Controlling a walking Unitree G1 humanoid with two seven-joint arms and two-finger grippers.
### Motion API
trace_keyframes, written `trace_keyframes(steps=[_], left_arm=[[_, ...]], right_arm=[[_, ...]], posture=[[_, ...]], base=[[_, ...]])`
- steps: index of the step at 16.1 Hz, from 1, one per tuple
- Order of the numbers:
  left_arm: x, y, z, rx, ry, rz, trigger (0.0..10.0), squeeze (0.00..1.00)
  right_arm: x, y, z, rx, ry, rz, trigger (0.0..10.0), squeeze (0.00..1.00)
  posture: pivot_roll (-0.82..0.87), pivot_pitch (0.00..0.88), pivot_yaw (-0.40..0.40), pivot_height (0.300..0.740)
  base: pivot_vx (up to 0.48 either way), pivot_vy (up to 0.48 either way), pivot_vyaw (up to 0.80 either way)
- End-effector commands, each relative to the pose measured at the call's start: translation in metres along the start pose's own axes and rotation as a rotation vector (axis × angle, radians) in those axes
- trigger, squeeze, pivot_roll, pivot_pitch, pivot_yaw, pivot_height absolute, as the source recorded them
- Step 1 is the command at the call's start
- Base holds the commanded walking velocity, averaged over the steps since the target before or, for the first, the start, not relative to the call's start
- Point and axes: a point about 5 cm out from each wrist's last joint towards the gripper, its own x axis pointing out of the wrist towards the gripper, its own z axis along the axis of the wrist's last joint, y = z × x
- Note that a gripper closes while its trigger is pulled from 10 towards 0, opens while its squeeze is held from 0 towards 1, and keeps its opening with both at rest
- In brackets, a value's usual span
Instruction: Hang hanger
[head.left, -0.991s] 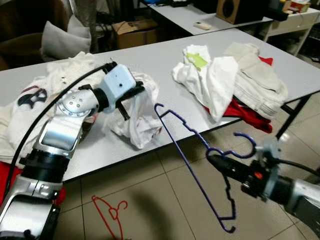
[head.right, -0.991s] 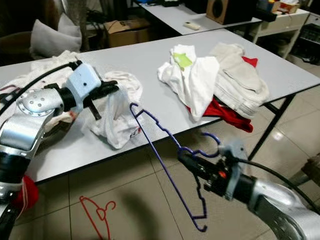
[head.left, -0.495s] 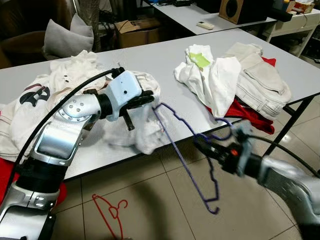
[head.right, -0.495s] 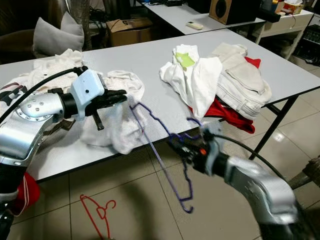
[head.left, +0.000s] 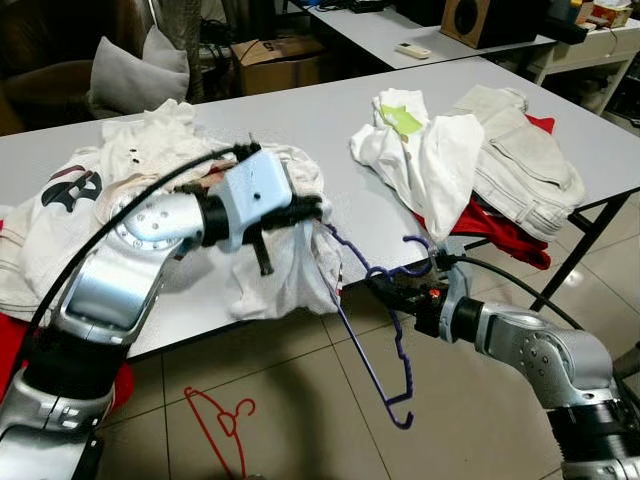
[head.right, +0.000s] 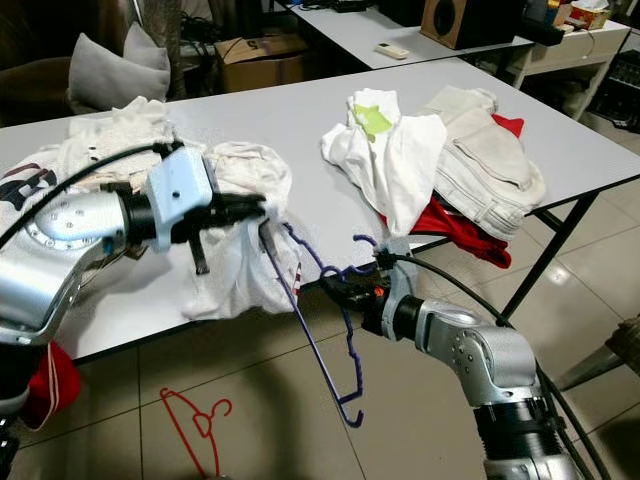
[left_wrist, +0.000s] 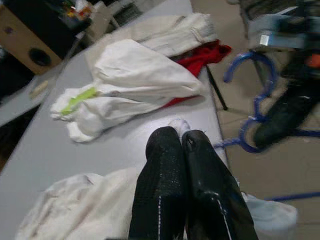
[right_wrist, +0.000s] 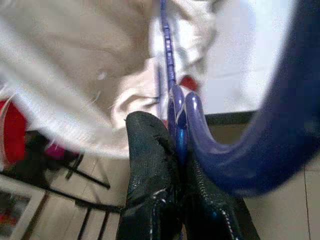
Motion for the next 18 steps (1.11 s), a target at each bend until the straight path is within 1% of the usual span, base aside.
trace_keyframes(steps=[1,2,3,4,5,7,8,10,11,12,13,14,15,16,18], left_arm=[[-0.001,-0.002,0.005,0.012,-0.016,-0.022,0.0,0.00],[-0.003,-0.005,-0.006,0.042,0.056,-0.031,0.0,0.00],[-0.005,-0.005,-0.009,0.052,0.077,-0.031,0.0,0.00],[-0.007,-0.004,-0.016,0.078,0.125,-0.015,0.0,0.00],[-0.007,-0.004,-0.018,0.089,0.140,-0.012,0.0,0.00],[-0.006,-0.004,-0.017,0.081,0.125,0.002,0.0,0.00],[-0.003,-0.005,-0.017,0.078,0.111,0.021,0.0,0.00],[-0.002,-0.005,-0.018,0.078,0.110,0.029,0.0,0.00],[-0.004,-0.010,-0.027,0.083,0.145,0.018,0.0,0.00],[-0.006,-0.012,-0.030,0.082,0.156,0.009,0.0,0.00],[-0.008,-0.016,-0.032,0.075,0.157,-0.021,0.0,0.00],[-0.009,-0.020,-0.032,0.065,0.144,-0.042,0.0,0.00],[-0.007,-0.027,-0.027,0.033,0.097,-0.097,0.0,0.00],[-0.006,-0.031,-0.024,0.022,0.079,-0.129,0.0,0.00],[-0.005,-0.036,-0.024,0.007,0.074,-0.168,0.0,0.00]], right_arm=[[-0.001,-0.004,0.004,0.010,-0.015,-0.028,10.0,0.00],[-0.002,-0.004,0.016,0.126,-0.149,-0.002,10.0,0.00],[-0.003,-0.003,0.019,0.158,-0.183,0.011,10.0,0.00],[-0.005,0.000,0.022,0.237,-0.238,0.056,10.0,0.00],[-0.005,0.002,0.021,0.264,-0.250,0.085,10.0,0.00],[-0.004,0.004,0.019,0.285,-0.256,0.103,10.0,0.00],[0.000,0.006,0.018,0.296,-0.267,0.103,10.0,0.00],[0.001,0.006,0.022,0.362,-0.325,0.115,10.0,0.00],[0.003,0.004,0.031,0.493,-0.433,0.130,10.0,0.00],[0.005,0.002,0.032,0.527,-0.455,0.122,10.0,0.00],[0.010,0.000,0.033,0.603,-0.493,0.109,10.0,0.00],[0.015,0.000,0.032,0.639,-0.504,0.103,10.0,0.00],[0.027,0.007,0.032,0.642,-0.490,0.103,10.0,0.00],[0.033,0.012,0.033,0.664,-0.491,0.113,10.0,0.00],[0.040,0.017,0.035,0.687,-0.498,0.113,10.0,0.00]], posture=[[-0.17,0.000,0.017,0.740],[-0.17,0.000,0.015,0.740],[-0.17,0.000,0.014,0.740],[-0.17,0.000,0.014,0.740],[-0.17,0.000,0.014,0.740],[-0.17,0.000,0.014,0.740],[-0.17,0.000,0.014,0.740],[-0.17,0.000,0.014,0.740],[-0.16,0.000,0.015,0.740],[-0.16,0.000,0.015,0.740],[-0.16,0.000,0.016,0.740],[-0.16,0.000,0.016,0.740],[-0.15,0.000,0.018,0.740],[-0.15,0.000,0.021,0.740],[-0.14,0.000,0.022,0.740]], base=[[0.000,0.000,0.00],[0.000,0.000,0.00],[0.000,0.000,0.00],[0.000,0.000,0.00],[0.000,0.000,0.00],[0.000,0.000,0.00],[0.000,0.000,0.00],[0.000,0.000,0.00],[0.000,0.000,0.00],[0.000,0.000,0.00],[0.000,0.000,0.00],[0.000,0.000,0.00],[0.000,0.000,0.00],[0.000,0.000,0.00],[0.000,0.000,0.00]])
